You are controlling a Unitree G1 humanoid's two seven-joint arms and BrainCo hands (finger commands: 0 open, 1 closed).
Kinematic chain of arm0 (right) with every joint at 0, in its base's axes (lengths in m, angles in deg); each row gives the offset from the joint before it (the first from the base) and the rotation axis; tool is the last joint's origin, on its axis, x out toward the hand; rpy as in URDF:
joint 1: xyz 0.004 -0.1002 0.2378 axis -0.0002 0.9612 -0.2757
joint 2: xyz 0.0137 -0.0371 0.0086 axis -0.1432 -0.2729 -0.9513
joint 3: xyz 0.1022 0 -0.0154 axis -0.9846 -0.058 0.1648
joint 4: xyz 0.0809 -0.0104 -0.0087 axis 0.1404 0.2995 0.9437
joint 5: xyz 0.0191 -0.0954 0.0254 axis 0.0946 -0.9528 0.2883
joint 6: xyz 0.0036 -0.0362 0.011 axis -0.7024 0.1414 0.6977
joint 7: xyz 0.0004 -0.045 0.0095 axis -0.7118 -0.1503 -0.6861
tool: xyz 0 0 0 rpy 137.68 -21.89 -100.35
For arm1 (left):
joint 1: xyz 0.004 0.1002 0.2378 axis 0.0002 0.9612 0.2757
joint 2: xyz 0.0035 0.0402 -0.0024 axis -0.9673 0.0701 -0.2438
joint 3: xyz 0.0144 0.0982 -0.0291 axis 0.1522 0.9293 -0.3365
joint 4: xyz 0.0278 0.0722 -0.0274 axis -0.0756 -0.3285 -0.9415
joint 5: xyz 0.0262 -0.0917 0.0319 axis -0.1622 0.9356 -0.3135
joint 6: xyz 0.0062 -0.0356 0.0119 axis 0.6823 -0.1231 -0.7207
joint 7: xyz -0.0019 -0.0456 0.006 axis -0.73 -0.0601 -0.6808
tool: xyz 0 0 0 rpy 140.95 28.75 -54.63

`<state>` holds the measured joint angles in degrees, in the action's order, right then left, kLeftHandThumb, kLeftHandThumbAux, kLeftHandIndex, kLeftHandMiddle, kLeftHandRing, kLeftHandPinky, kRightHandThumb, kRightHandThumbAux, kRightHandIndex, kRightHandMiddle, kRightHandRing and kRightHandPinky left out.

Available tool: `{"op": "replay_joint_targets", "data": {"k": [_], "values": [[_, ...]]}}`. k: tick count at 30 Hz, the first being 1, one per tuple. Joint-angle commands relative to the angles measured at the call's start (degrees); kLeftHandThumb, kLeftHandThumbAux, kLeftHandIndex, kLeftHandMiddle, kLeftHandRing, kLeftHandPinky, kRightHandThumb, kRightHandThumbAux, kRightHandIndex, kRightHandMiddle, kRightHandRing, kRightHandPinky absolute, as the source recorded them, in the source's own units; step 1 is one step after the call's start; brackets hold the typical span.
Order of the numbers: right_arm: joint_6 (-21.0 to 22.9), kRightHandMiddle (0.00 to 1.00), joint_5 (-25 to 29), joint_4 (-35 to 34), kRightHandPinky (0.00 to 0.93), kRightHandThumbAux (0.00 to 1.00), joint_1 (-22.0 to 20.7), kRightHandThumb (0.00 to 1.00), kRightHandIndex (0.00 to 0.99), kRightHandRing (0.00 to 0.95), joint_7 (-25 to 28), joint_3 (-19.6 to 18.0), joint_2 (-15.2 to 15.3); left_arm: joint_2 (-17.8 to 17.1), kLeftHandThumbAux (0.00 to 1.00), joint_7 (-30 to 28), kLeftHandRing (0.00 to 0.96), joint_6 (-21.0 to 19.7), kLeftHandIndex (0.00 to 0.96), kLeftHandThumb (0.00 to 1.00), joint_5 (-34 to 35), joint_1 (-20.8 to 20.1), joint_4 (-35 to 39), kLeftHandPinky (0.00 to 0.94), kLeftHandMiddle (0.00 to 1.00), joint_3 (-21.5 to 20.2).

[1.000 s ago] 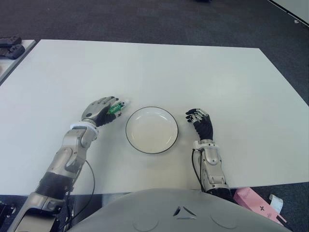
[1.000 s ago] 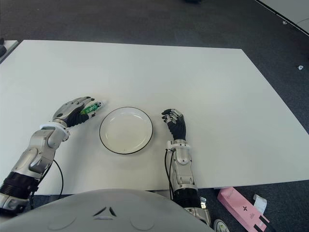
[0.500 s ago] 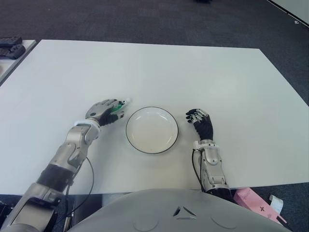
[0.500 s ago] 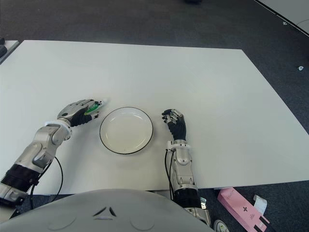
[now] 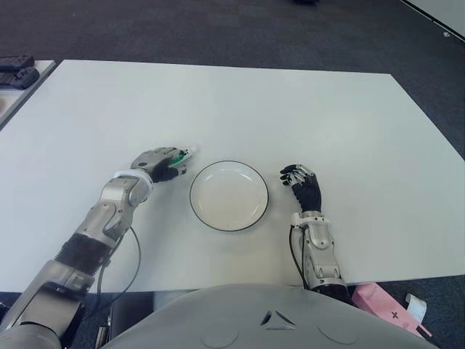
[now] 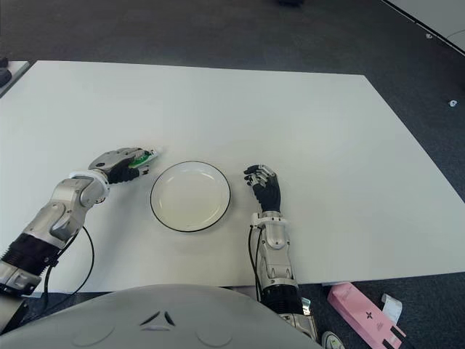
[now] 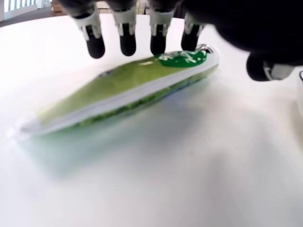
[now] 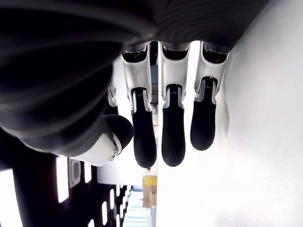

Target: Put the toothpaste on the table into the plate.

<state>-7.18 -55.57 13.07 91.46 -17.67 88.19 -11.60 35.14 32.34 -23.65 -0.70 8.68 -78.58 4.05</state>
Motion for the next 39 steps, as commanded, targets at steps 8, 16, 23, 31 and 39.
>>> {"op": "replay_joint_targets", "data": {"k": [8,16,23,31,39], "values": [[3.1,0.479,0.2,1.3,0.47,0.733,2.5,0.708,0.426,0.476,-0.1,-0.1,-0.2,1.3,0.146,-1.3,0.0,2.3,0.0,0.544,0.7,-2.8,-13.4,0.0,0.0,5.2],[3.4,0.472,0.7,0.3,0.469,0.732,3.0,0.711,0.426,0.471,0.0,-0.3,-0.4,2.5,0.167,-0.3,0.0,0.1,0.0,0.557,2.3,-2.5,-14.3,0.0,0.0,4.3],[3.4,0.477,0.5,-0.1,0.479,0.732,3.5,0.71,0.427,0.478,0.3,-0.2,-0.1,3.7,0.175,1.6,0.0,-1.5,0.0,0.563,4.4,-2.1,-16.3,0.0,0.0,3.0],[3.7,0.484,0.4,-0.3,0.481,0.733,3.6,0.708,0.427,0.484,0.6,-0.1,0.3,4.6,0.174,3.1,0.0,-2.3,0.0,0.555,6.0,-1.5,-17.3,0.0,0.0,1.9],[4.2,0.479,0.4,-0.5,0.467,0.733,3.6,0.709,0.427,0.475,0.7,-0.3,0.3,5.1,0.18,5.9,0.0,-1.5,0.0,0.549,8.0,-0.7,-19.3,0.0,0.0,1.1]]}}
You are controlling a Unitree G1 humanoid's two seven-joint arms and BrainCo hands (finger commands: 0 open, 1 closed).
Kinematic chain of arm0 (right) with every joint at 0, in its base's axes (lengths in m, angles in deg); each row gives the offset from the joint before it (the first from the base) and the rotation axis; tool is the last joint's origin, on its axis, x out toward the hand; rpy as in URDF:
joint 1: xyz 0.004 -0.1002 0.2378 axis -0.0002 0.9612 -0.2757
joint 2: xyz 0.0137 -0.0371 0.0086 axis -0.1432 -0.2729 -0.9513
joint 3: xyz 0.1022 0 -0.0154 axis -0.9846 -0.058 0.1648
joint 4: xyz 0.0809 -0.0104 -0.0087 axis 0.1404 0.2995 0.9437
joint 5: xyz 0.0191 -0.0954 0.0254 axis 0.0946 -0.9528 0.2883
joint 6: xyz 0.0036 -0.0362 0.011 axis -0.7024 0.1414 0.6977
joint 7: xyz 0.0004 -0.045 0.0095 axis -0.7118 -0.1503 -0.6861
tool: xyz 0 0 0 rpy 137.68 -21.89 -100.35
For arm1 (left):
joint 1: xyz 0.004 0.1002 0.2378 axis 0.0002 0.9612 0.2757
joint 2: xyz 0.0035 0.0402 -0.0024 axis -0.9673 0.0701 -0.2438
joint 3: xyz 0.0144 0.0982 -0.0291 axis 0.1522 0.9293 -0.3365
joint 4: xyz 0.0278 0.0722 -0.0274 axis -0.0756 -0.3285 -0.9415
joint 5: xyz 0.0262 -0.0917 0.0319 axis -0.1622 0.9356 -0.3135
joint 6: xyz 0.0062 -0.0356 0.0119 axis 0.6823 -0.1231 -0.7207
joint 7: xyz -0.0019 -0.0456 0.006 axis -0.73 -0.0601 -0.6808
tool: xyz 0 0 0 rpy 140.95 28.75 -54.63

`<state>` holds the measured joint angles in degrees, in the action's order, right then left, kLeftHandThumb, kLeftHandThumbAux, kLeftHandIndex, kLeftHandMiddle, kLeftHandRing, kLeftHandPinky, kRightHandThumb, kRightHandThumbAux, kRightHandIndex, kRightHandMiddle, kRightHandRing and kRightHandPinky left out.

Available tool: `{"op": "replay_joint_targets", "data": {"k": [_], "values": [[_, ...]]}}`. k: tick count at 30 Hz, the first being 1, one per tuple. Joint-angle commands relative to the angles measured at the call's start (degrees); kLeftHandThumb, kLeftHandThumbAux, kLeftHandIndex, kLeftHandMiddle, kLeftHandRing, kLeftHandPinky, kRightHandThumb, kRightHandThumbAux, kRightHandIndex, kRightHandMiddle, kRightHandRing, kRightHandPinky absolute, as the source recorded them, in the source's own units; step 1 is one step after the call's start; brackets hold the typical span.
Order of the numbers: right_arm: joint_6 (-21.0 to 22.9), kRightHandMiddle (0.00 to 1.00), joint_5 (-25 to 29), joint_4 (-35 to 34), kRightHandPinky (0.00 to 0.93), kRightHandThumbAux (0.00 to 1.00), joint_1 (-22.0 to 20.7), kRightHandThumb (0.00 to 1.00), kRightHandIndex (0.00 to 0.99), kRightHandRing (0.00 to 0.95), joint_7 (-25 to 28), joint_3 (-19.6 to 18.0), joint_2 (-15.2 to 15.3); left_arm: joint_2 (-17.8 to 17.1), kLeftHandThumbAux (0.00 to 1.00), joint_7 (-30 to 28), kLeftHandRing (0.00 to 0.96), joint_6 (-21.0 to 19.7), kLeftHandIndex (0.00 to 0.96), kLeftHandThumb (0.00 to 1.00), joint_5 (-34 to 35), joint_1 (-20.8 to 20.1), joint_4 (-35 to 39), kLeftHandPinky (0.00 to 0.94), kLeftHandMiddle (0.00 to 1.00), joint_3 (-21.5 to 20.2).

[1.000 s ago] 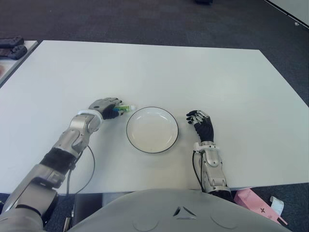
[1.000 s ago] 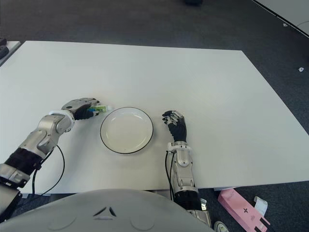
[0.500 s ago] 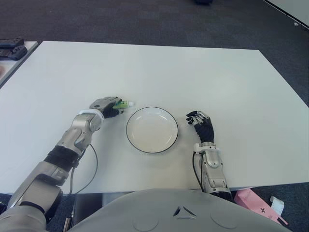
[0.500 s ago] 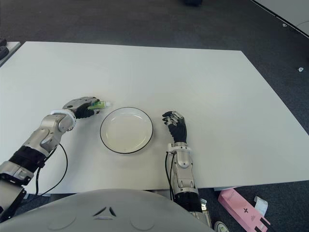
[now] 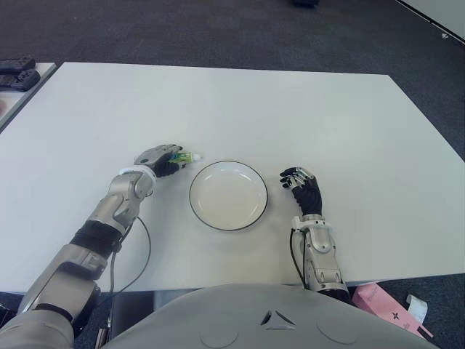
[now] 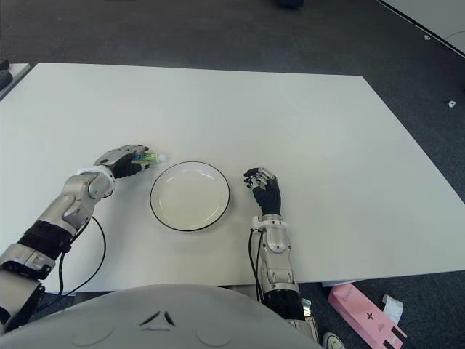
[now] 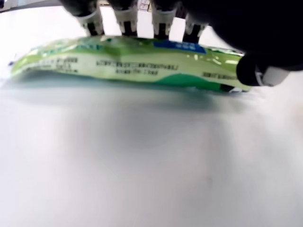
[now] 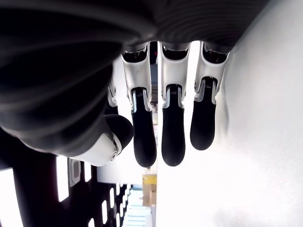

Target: Put the toothpaste on the table into the plate.

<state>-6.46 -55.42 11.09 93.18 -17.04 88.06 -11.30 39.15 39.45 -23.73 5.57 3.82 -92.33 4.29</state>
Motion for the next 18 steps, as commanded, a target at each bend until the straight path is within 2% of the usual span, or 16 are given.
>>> {"op": "replay_joint_targets", "data": {"k": [1,5,11,18], "values": [[3.6,0.478,0.2,1.5,0.464,0.733,1.8,0.71,0.427,0.473,0.0,-0.1,0.0,1.2,0.181,-0.7,0.0,-1.3,0.0,0.549,2.0,4.3,-5.9,0.0,0.0,0.8],[3.8,0.474,0.2,1.5,0.462,0.732,1.7,0.711,0.427,0.468,-0.2,-0.2,-0.1,1.5,0.194,1.0,0.0,-0.6,0.0,0.547,2.8,4.3,-7.0,0.012,0.0,0.7],[3.3,0.476,0.1,1.9,0.473,0.732,1.5,0.71,0.427,0.472,-0.3,-0.3,-0.1,2.0,0.218,3.9,0.0,0.8,0.0,0.558,3.5,4.1,-8.7,0.086,0.0,0.4],[2.9,0.482,0.1,2.2,0.485,0.732,1.4,0.71,0.427,0.481,-0.3,-0.3,-0.1,2.7,0.247,7.2,0.032,2.3,0.0,0.616,4.3,4.1,-10.3,0.18,0.0,-0.5]]}}
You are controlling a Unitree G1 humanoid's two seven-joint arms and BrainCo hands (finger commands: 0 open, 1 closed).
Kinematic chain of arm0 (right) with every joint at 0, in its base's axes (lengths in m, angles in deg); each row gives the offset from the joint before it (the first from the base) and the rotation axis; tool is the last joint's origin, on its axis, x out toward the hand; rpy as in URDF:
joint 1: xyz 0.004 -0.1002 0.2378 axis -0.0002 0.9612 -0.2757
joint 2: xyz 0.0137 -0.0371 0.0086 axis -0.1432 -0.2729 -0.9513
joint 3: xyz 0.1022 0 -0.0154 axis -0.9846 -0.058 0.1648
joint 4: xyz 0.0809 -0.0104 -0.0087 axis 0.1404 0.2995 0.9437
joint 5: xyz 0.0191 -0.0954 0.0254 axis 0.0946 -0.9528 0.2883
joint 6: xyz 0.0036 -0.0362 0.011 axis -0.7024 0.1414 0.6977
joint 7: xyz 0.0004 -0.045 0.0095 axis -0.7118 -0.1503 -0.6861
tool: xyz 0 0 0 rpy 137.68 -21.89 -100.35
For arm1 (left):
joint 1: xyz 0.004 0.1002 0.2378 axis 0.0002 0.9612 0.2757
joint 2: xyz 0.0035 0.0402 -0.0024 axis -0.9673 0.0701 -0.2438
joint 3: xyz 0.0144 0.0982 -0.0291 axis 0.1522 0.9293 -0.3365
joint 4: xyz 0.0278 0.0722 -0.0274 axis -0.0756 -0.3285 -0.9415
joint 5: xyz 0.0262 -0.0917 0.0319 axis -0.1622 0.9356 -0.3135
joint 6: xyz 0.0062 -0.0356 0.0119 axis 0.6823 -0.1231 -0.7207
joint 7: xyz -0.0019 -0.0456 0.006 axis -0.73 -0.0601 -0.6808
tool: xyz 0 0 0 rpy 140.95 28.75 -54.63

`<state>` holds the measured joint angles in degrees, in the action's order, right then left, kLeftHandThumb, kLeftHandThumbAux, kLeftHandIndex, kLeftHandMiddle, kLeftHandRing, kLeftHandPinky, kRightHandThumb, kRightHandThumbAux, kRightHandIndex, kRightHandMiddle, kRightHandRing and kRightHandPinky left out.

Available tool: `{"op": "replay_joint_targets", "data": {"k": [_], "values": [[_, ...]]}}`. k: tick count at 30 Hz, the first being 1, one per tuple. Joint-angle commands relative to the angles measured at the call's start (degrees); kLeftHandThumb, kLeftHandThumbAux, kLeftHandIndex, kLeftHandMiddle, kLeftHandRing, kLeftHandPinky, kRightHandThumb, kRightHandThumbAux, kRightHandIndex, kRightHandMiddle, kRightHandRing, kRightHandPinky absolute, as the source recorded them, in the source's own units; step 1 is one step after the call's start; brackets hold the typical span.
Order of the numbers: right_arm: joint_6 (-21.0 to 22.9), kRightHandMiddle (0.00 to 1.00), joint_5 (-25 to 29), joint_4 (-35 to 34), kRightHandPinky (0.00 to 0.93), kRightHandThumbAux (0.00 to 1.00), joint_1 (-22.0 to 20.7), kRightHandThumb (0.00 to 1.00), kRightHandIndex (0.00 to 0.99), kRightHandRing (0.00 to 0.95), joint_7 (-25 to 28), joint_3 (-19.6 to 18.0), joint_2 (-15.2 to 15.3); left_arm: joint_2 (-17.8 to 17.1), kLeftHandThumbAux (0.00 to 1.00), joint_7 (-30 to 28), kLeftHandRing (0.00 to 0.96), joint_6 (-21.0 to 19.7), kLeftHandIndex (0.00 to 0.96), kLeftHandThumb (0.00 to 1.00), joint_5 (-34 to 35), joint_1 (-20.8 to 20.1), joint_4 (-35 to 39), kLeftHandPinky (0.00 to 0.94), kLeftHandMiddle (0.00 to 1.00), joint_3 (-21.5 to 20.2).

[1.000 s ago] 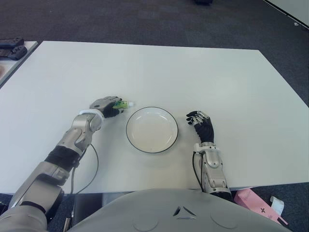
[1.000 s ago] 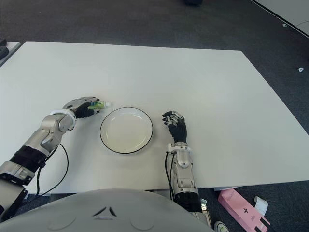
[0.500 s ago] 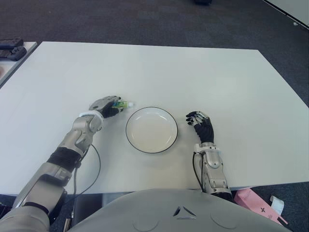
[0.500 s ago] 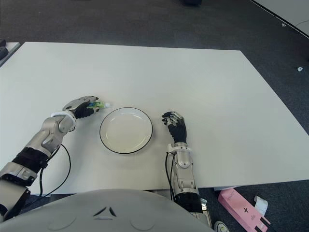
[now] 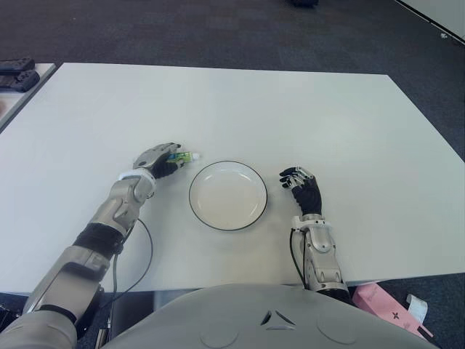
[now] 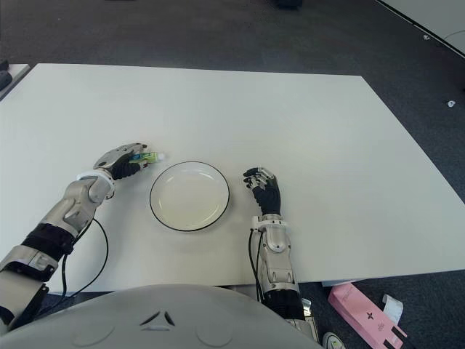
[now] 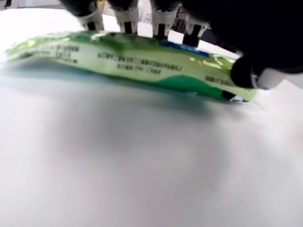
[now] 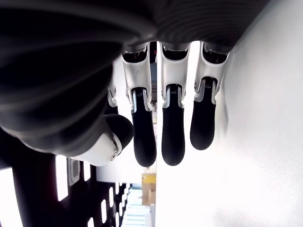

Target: Put the toothpaste on the table into the plate.

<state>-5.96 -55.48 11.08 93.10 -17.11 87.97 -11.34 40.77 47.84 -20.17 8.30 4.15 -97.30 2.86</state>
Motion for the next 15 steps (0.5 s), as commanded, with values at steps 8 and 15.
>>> {"op": "replay_joint_targets", "data": {"k": [8,15], "values": [[2.1,0.488,0.4,2.3,0.491,0.732,1.4,0.708,0.427,0.49,0.0,-0.3,-0.1,1.4,0.267,0.3,0.091,-0.8,0.0,0.656,1.8,3.5,-6.5,0.219,0.017,1.0],[1.5,0.488,0.7,2.4,0.491,0.732,1.4,0.709,0.428,0.49,0.4,-0.3,-0.1,0.9,0.269,-0.5,0.09,-1.1,0.0,0.652,0.3,2.7,-7.8,0.191,0.023,2.6]]}}
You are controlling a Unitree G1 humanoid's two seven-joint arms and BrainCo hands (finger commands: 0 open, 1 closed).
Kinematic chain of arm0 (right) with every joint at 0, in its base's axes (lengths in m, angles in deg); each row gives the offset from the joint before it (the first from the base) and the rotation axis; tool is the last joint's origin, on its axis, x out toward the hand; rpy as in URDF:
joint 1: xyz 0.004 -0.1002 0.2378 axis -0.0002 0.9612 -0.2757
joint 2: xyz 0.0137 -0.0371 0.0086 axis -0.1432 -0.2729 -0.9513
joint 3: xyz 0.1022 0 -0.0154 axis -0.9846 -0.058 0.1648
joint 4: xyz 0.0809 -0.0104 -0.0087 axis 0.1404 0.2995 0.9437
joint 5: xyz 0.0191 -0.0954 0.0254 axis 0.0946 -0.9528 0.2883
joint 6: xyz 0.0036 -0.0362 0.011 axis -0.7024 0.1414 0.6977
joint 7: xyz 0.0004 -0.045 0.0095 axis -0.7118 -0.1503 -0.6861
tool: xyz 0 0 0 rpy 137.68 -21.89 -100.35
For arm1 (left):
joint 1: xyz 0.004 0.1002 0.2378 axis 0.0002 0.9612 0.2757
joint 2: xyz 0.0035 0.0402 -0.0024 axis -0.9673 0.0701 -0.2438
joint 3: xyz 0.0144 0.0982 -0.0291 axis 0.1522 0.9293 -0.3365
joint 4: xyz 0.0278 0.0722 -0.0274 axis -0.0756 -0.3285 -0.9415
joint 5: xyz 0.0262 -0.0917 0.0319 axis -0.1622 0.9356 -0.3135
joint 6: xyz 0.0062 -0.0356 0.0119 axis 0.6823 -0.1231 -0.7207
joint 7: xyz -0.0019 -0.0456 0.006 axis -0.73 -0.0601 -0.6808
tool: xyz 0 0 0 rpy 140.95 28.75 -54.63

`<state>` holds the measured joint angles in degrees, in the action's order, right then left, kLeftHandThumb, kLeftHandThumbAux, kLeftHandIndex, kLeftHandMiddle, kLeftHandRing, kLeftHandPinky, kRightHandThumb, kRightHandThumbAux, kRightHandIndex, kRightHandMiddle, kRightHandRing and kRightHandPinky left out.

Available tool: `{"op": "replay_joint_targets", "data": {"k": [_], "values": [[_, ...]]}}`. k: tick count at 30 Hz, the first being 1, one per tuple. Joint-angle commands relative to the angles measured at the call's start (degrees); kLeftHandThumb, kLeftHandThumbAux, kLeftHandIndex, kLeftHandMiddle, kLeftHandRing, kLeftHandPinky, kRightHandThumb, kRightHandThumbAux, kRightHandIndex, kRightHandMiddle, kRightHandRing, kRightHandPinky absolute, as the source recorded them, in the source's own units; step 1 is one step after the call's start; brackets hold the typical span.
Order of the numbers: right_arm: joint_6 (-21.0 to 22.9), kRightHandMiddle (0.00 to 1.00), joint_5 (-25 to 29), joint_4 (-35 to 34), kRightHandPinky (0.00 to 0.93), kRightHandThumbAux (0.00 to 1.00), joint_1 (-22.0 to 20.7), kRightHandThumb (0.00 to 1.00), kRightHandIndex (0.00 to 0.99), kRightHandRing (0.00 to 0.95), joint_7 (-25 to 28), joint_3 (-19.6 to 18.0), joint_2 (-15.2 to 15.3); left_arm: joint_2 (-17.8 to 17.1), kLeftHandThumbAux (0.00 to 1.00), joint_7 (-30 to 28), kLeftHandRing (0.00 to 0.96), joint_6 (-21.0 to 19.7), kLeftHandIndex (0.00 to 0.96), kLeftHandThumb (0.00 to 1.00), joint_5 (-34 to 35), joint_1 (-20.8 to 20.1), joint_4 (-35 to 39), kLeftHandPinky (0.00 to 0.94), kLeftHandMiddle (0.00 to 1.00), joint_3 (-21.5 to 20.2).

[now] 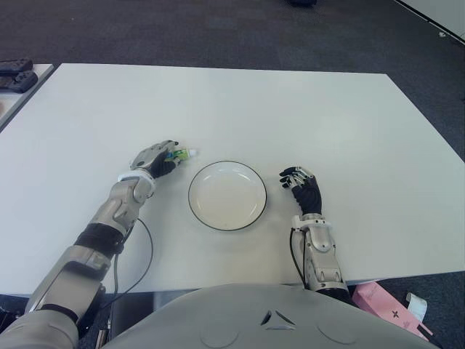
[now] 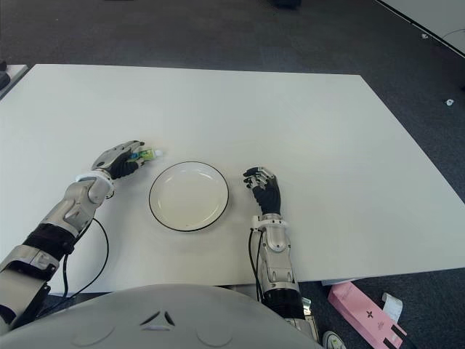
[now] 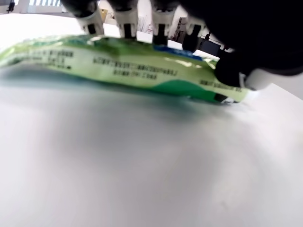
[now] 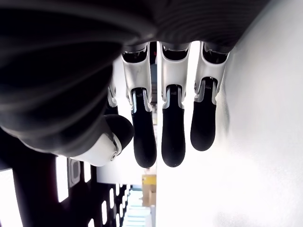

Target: Put the toothpaste on the table into the plate.

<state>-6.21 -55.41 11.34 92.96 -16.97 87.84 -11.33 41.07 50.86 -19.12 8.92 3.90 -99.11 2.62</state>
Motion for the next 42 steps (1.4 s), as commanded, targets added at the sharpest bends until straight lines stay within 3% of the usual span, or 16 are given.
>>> {"op": "replay_joint_targets", "data": {"k": [1,11,20,42], "values": [[1.8,0.489,0.7,2.1,0.492,0.732,1.6,0.709,0.428,0.49,0.4,-0.2,-0.1,0.6,0.265,-3.5,0.08,-2.1,0.0,0.644,-0.8,2.5,-7.0,0.179,0.018,3.4],[1.7,0.494,1.2,2.1,0.494,0.731,1.7,0.709,0.429,0.491,0.5,-0.6,-0.5,-1.7,0.275,-7.8,0.032,-1.5,0.0,0.602,-9.7,-1.5,-9.6,0.12,0.017,12.3],[1.3,0.495,1.1,2.2,0.496,0.731,1.7,0.709,0.429,0.492,0.2,-0.6,-0.8,-5.0,0.288,-11.4,0.024,2.2,0.0,0.593,-14.1,-4.1,-9.5,0.105,0.025,18.8],[0.5,0.499,1.6,2.1,0.506,0.731,1.8,0.709,0.429,0.501,0.6,-0.9,-0.8,-6.9,0.316,-18.7,0.037,6.2,0.0,0.596,-15.4,-9.2,-10.7,0.116,0.046,24.9]]}}
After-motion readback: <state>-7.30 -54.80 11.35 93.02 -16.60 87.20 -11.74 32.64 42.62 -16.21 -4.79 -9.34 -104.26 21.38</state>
